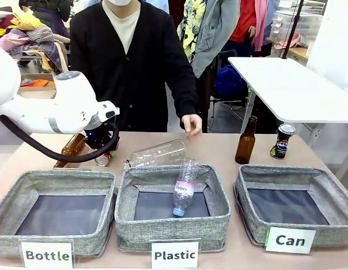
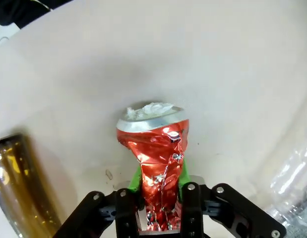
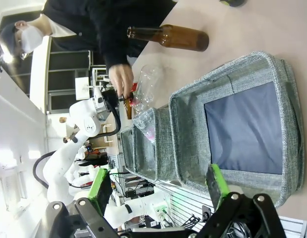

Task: Sort the can waste into the basket.
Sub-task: Pick up the can waste from the table and place it in the right Fabric basket.

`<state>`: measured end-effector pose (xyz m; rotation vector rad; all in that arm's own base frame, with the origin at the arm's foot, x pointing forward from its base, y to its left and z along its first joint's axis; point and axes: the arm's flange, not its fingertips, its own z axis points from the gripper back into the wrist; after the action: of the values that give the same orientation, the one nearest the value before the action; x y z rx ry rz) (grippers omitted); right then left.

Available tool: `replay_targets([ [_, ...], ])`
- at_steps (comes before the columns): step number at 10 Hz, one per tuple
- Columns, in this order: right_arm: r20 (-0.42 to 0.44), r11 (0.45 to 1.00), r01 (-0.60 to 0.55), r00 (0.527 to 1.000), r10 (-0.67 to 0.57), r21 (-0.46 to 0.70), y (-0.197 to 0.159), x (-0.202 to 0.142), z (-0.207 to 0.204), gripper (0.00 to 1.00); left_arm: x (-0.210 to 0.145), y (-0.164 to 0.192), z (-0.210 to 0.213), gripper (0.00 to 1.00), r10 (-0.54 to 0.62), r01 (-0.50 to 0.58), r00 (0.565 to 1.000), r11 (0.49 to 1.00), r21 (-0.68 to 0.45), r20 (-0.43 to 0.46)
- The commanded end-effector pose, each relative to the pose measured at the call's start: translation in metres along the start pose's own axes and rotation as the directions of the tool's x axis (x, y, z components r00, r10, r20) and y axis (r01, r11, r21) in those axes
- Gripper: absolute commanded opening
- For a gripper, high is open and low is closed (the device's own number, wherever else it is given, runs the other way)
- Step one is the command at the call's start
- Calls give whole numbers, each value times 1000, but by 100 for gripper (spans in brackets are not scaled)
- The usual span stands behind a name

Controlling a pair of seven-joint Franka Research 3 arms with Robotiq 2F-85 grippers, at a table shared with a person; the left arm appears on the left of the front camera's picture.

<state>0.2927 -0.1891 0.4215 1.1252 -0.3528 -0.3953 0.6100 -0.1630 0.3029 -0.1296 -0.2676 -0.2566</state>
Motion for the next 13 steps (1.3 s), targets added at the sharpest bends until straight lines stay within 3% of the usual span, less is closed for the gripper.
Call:
replay_targets([
  [1, 2, 1000, -18, 1000, 18, 19, 1, 1, 2, 100, -3, -1, 0, 0, 16, -16, 1000, 1000, 26, 8],
  [6, 2, 1000, -18, 1000, 18, 19, 1, 1, 2, 100, -11, 8, 24, 0, 8, -8, 998, 1000, 8, 56],
  [8, 2, 1000, -18, 1000, 18, 19, 1, 1, 2, 100, -41, 10, 89, 0, -63, 71, 988, 996, -54, 142],
  [10, 2, 1000, -18, 1000, 18, 19, 1, 1, 2, 100, -95, 18, 157, 0, -210, 241, 954, 962, -129, 214],
  [12, 2, 1000, -18, 1000, 18, 19, 1, 1, 2, 100, -163, 26, 201, 0, -427, 494, 862, 828, -266, 272],
  [13, 2, 1000, -18, 1000, 18, 19, 1, 1, 2, 100, -198, 31, 212, 0, -580, 644, 765, 688, -333, 281],
])
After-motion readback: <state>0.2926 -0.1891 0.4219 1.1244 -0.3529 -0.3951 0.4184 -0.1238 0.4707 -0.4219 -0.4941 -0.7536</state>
